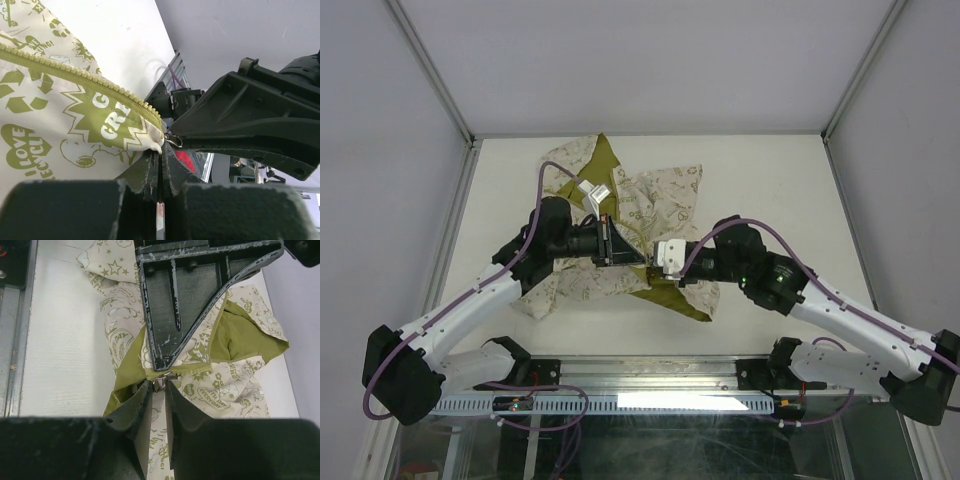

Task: Zip up the jacket

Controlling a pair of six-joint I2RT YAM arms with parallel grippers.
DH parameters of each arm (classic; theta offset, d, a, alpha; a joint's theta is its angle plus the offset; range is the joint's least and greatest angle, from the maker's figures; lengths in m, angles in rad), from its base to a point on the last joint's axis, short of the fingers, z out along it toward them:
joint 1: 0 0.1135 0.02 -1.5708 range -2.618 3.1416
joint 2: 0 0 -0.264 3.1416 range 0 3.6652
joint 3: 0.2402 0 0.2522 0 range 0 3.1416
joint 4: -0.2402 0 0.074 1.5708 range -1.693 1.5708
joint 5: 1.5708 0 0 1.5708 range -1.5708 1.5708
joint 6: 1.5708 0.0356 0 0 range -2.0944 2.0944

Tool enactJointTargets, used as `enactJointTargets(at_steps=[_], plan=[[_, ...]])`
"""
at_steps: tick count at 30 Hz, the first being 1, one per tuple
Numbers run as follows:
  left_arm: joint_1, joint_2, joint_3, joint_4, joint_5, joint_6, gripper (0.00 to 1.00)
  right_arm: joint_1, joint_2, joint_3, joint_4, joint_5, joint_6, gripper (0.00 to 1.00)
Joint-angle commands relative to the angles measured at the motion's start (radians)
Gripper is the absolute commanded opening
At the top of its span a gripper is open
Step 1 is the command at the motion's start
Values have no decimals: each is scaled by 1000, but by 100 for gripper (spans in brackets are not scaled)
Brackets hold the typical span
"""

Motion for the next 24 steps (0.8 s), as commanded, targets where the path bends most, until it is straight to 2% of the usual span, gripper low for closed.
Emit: enactJointTargets(at_steps=[1, 15, 17, 24], plan=[[7, -8, 45, 1, 33, 43, 0, 0, 19, 82, -13, -34, 19, 17], [7, -23, 50, -9, 55, 64, 0, -16, 80, 90, -14, -65, 58, 6], [7, -26, 46, -9, 60, 62, 0, -19, 85, 82, 3, -55, 62, 0], [5, -49, -3, -26, 102, 47, 0, -34, 163, 142, 28, 55, 140, 0]])
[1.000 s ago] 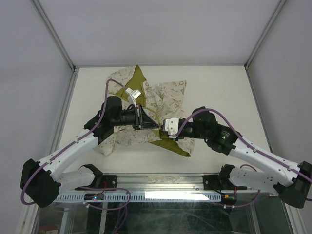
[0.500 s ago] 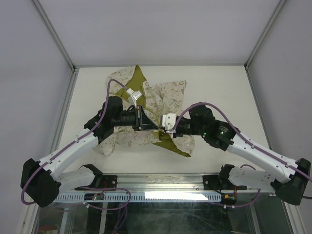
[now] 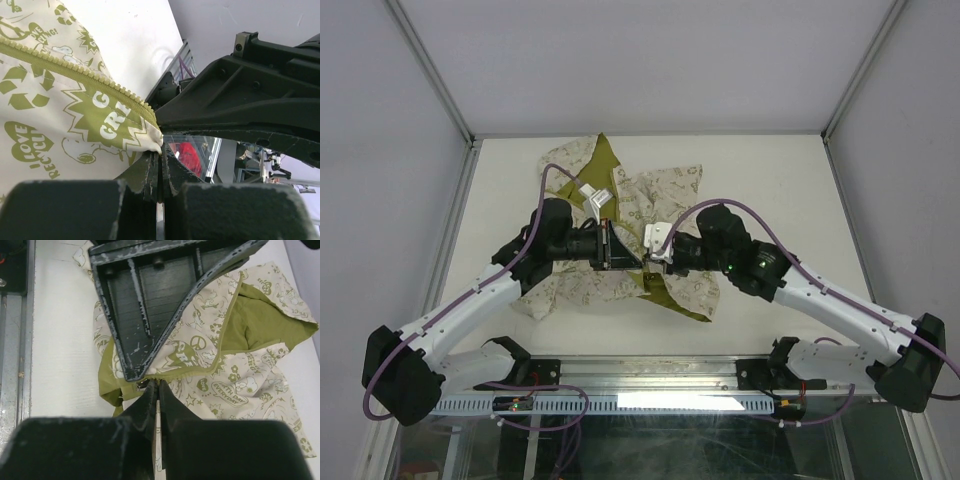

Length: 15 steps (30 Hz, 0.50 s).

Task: Zip up the jacket

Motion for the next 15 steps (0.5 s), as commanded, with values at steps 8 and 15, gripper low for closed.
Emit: enactJointTargets(at_steps=[8, 15], plan=[[5, -96, -48, -119, 85, 38, 0, -50, 152, 146, 62, 94, 63, 0], [7, -124, -44, -256, -42, 53, 0, -86, 193, 184, -3, 79, 114, 0]])
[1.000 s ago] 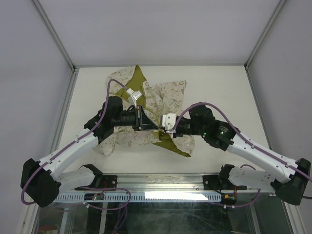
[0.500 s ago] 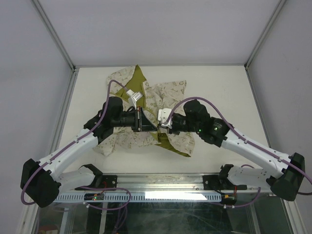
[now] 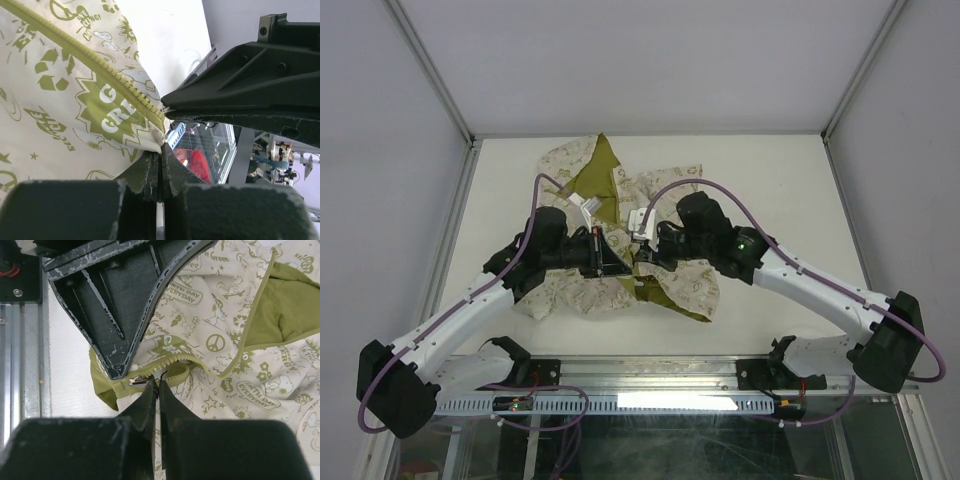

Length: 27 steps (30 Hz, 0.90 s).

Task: Zip up the jacket

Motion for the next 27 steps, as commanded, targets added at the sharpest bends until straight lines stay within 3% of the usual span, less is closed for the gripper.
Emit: enactJointTargets(at_steps=[1, 3, 5, 8, 11, 20, 27], plan=[[-13, -53, 8, -133, 28, 13, 0, -52, 27, 81, 19, 113, 22, 0], [-13, -58, 31, -178, -50, -8, 8, -51, 47, 124, -31, 68, 54, 0], [-13, -76, 42, -185, -104, -34, 10, -51, 50, 137, -34, 24, 90, 0], [-13, -112, 48, -202, -232, -116, 31, -48, 43, 123, -9, -25, 144, 0], [-13, -151, 32, -204, -296, -239, 41, -35, 55, 131, -7, -54, 195, 0], [-14, -345, -13, -191, -433, -559, 48, 28, 135, 217, -9, -33, 392, 0], [-15, -390, -48, -255, -516, -575, 54, 46, 188, 261, -1, -28, 452, 0]])
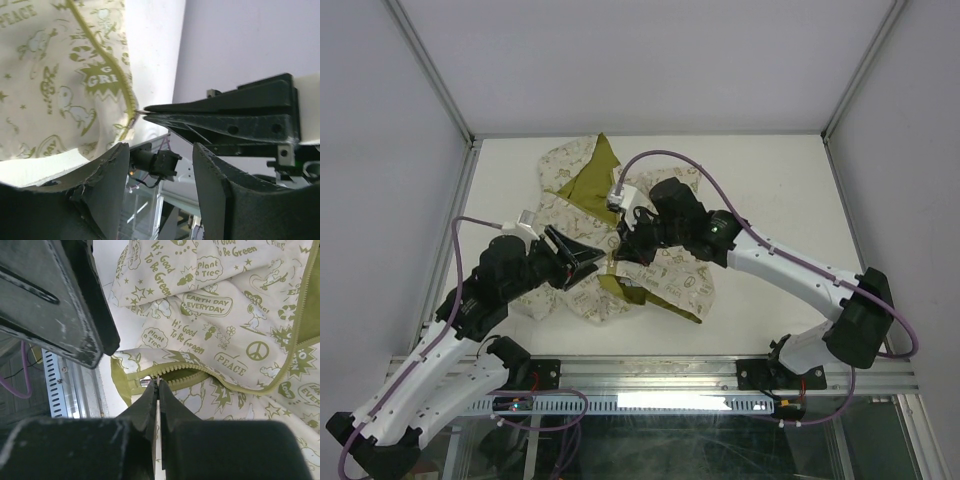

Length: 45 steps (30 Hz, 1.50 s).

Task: Zip up the jacket

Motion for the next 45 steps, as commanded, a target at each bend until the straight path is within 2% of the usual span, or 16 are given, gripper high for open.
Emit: enactJointTargets(at_steps=[1, 4, 23, 25, 27, 30, 33, 41, 45], plan=[[-11, -3, -22, -49, -97, -33, 55, 11, 7, 66, 49, -6, 64, 0], [-11, -7, -34, -55, -122, -24, 56, 12, 10, 66, 49, -14, 65, 0], [-12, 22, -127, 73, -25, -19, 55, 17, 46, 89, 32, -25, 95, 0], [-12, 22, -137, 97, -13, -21, 52, 17, 54, 97, 29, -31, 97, 0], [-12, 30, -147, 127, 3, -23, 44, 17, 59, 100, 27, -38, 98, 0], [-11, 42, -146, 148, 29, -19, 26, 17, 67, 105, 22, -21, 88, 0], [-12, 40, -133, 148, 47, 0, 2, 13, 81, 115, -2, 64, 65, 0], [-12, 62, -94, 121, 164, 60, 0, -7, 152, 190, -69, 294, 4, 0], [-12, 76, -88, 63, 198, 86, 0, -31, 187, 223, -84, 349, -7, 0]])
